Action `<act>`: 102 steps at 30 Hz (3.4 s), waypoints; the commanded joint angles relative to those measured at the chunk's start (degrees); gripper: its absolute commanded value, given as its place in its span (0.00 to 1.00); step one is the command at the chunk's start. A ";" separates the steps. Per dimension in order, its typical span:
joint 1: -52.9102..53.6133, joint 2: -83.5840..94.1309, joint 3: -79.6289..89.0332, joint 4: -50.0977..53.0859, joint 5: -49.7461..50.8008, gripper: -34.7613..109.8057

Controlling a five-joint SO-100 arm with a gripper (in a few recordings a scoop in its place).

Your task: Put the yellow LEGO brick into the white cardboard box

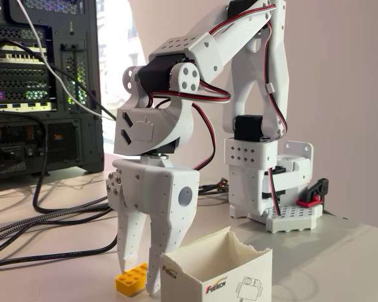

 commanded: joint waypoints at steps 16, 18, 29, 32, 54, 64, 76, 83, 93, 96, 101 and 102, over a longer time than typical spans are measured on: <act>-0.18 13.18 -17.23 23.73 -12.04 0.18; -1.41 13.97 -21.53 26.98 -14.77 0.18; -12.74 13.27 -32.87 32.78 -18.54 0.18; -15.56 12.83 -32.87 32.08 -16.35 0.18; -21.18 10.72 -31.82 30.59 -14.77 0.29; -20.65 10.72 -32.43 32.08 -14.85 0.32; -14.24 13.54 -29.44 30.59 -40.43 0.18; -9.58 20.04 -21.01 27.25 -62.05 0.18; -6.86 33.66 -1.32 17.05 -74.27 0.19; -6.24 39.99 7.56 11.51 -78.31 0.19; -5.45 47.90 18.19 6.06 -82.09 0.20; -5.27 49.04 19.51 5.36 -82.62 0.20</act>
